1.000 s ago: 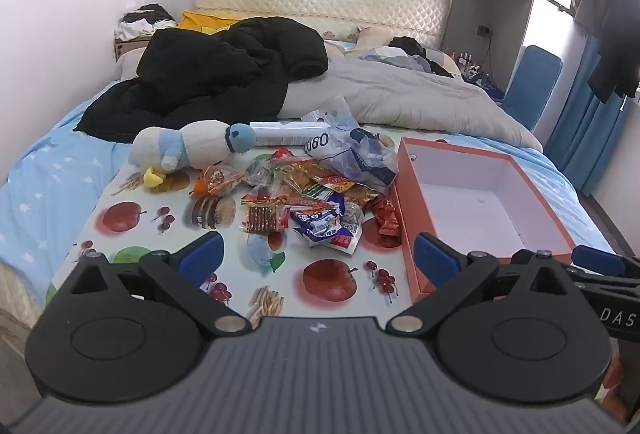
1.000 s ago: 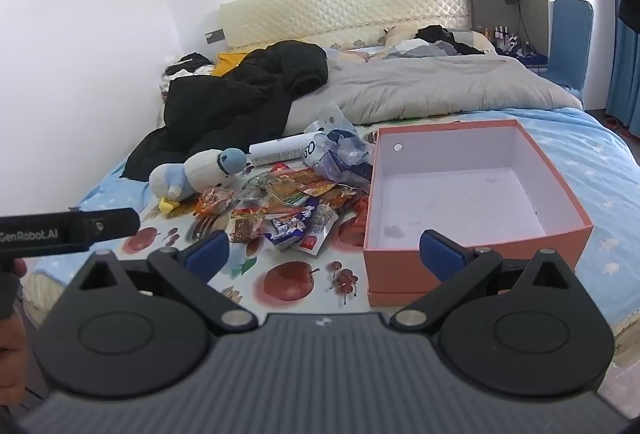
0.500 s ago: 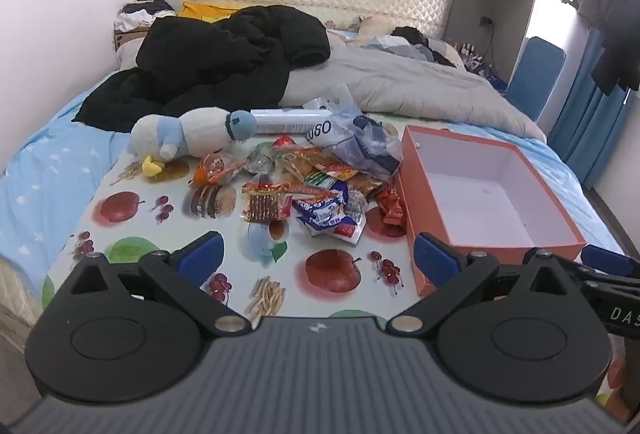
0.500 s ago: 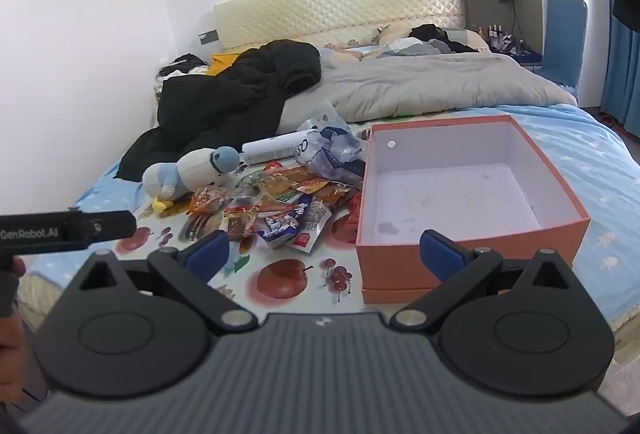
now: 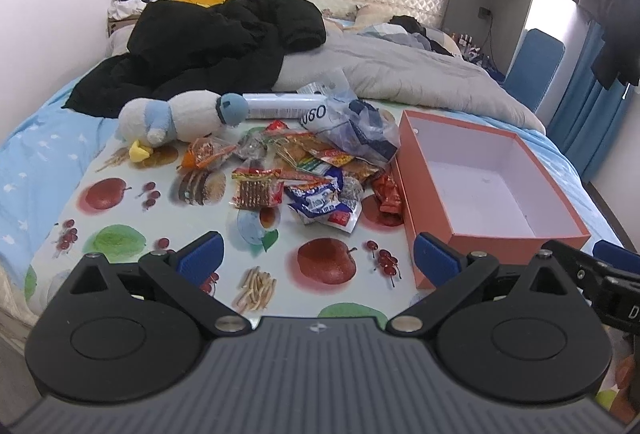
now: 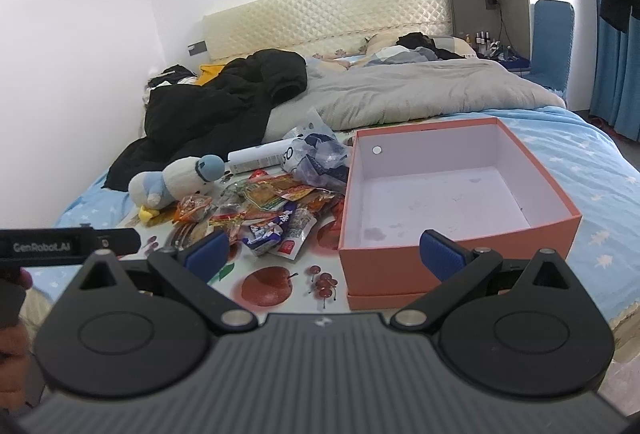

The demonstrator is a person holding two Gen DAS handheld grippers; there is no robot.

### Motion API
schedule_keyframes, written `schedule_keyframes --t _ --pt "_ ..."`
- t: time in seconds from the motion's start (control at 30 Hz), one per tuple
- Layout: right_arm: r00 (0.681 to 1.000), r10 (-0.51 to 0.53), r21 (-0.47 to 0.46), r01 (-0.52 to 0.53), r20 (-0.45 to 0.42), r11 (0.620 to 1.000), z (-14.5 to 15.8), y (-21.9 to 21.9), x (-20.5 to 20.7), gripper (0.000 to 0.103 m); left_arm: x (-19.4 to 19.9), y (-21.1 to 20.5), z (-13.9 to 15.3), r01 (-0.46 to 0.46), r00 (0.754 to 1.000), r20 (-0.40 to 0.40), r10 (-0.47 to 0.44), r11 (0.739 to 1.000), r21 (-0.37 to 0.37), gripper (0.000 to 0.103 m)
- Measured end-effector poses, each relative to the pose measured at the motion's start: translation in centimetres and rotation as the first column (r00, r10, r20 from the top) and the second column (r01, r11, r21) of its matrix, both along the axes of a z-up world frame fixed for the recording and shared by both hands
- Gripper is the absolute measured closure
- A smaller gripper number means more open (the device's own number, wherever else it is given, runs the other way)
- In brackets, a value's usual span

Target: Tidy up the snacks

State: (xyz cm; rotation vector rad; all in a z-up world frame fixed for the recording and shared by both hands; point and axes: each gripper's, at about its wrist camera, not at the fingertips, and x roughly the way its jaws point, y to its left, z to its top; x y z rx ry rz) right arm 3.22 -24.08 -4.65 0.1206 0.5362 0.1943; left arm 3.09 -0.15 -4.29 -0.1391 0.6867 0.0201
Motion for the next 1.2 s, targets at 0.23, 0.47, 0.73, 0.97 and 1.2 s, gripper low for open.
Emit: schedule_keyframes --t 0.23,0.47,0.73,0.97,1.2 --pt "1.0 -0.009 -0.001 0.009 -0.027 1.0 -1.5 -0.1 0.5 0.0 1.1 0.2 -1.1 -0.008 1.0 -0.023 0.008 1.0 0.018 0.001" --pt "1.0 -0.014 0.009 0.015 -0.026 1.0 -2.0 -0.1 0.9 0.0 1.5 0.8 -1.1 -0.009 1.0 -0.022 0.009 1.0 0.012 0.001" --pt "1.0 -0.013 0.008 0.014 -0.022 1.0 -1.9 -0.2 0.8 0.0 1.2 0.6 -1.6 -0.008 0.999 -0.037 0.009 1.0 0.017 0.001" --pt "1.0 -0.011 0.011 0.011 -0.023 1.0 -2.0 -0.2 0.6 0.0 1.0 0.8 -1.8 -0.019 0.999 -0.036 0.019 1.0 0.011 0.001" --pt "1.0 -0.011 0.021 0.012 -0.025 1.0 -1.9 -0.4 0.6 0.0 0.7 1.3 -2.0 -0.037 0.999 -0.039 0.037 0.999 0.003 0.001"
